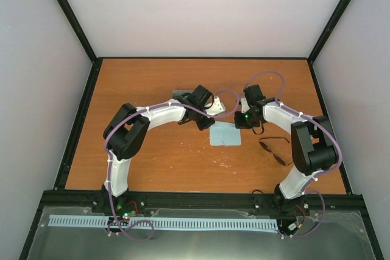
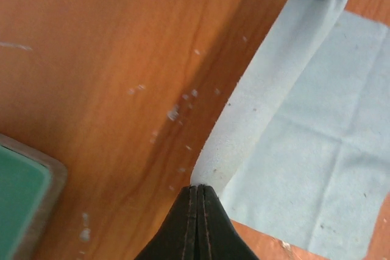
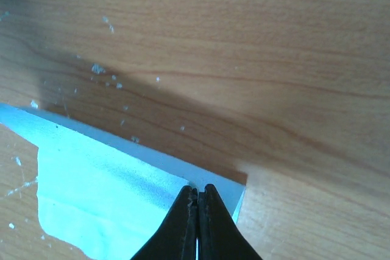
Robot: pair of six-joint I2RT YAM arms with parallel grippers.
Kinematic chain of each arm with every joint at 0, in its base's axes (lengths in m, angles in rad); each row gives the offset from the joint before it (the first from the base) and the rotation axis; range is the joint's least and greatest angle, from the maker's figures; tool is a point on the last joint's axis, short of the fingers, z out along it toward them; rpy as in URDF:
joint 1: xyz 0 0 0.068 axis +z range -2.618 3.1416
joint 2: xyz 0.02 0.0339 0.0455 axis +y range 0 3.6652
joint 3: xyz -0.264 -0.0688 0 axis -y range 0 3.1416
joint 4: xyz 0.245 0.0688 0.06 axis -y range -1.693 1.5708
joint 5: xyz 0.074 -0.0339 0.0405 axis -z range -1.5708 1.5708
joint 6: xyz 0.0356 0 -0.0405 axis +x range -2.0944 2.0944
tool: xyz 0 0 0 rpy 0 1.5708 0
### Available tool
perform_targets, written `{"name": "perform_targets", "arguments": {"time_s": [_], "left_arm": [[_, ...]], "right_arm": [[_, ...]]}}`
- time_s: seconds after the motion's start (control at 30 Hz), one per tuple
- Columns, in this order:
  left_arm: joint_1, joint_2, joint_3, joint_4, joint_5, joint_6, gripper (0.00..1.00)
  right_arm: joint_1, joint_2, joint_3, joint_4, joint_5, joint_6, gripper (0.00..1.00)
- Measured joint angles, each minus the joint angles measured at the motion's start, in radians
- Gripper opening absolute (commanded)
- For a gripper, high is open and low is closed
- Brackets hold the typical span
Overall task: Organize the sunglasses
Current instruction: Fold the glasses cleaning cloth at the center of the board.
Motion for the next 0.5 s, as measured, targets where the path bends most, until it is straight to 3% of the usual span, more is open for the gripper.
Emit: {"name": "perform_targets", "arguments": {"time_s": [0.5], "left_arm": [[-0.057,-0.056,-0.099,0.0,0.011,-0.013,0.01]], "right_arm": [[0.0,-0.107,-0.142,0.035,-0.07,0.016,0.03]]}}
